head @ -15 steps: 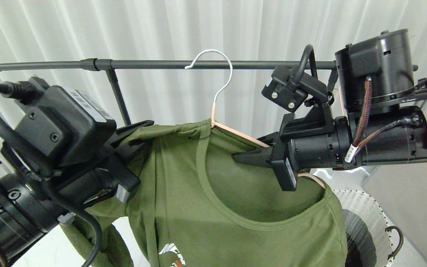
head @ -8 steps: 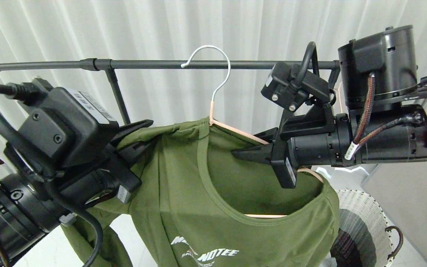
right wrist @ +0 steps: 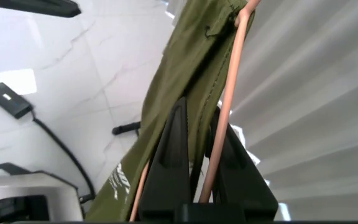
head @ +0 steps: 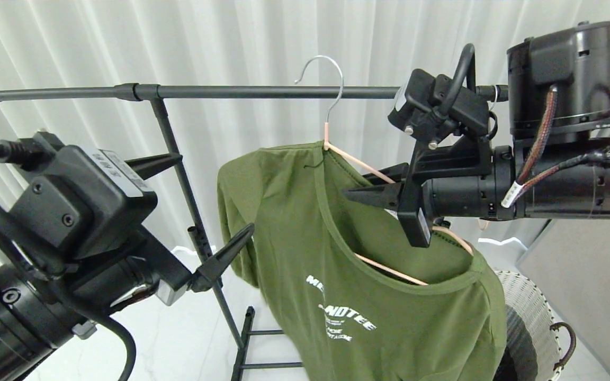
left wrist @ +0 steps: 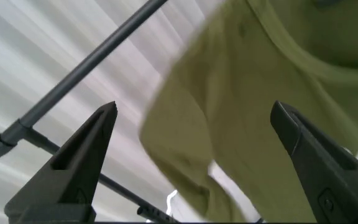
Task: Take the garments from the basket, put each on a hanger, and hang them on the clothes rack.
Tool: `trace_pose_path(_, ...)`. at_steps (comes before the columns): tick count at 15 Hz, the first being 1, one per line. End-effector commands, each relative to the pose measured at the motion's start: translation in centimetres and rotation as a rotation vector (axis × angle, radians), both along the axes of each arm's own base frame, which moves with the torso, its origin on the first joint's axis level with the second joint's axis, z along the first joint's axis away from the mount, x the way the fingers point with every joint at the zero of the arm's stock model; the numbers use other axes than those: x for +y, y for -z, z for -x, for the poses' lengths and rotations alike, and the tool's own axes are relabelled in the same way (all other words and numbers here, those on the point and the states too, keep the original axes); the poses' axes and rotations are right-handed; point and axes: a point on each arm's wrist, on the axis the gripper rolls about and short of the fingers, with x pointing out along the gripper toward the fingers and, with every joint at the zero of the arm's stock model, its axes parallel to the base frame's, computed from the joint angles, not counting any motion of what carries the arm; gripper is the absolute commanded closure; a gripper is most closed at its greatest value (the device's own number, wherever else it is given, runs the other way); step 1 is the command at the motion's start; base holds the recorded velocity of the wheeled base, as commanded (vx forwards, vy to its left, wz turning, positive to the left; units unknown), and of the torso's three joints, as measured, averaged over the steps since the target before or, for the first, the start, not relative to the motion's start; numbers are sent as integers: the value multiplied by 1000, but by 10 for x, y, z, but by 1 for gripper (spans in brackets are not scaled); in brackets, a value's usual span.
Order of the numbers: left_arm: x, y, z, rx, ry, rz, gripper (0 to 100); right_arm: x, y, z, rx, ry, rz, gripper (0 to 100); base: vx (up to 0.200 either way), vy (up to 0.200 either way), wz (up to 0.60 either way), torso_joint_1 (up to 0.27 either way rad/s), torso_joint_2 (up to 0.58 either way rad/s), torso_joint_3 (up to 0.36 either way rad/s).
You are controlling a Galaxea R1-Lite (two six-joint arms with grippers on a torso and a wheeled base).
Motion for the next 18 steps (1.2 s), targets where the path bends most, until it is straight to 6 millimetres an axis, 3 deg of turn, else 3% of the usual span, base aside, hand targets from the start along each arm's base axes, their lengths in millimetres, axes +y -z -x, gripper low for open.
trace_pose_path(1,14,4,0,4,-61,3,0,-2,-1,0,-14,3,-9,100,0,0,0,0,0,0)
trace_pose_path(6,48,31,-16,137,-201,58,0,-6,-6,-1,-96,-23,1,100,0,0,0,0,0,0)
trace_pose_path(11,91,48,-50,259,-223,99,0,-14,-12,8,-157,-97,6,100,0,0,0,0,0,0)
trace_pose_path(18,97,56,-72,321,-159,107,0,-13,-4,42,-144,-206,16,100,0,0,0,0,0,0)
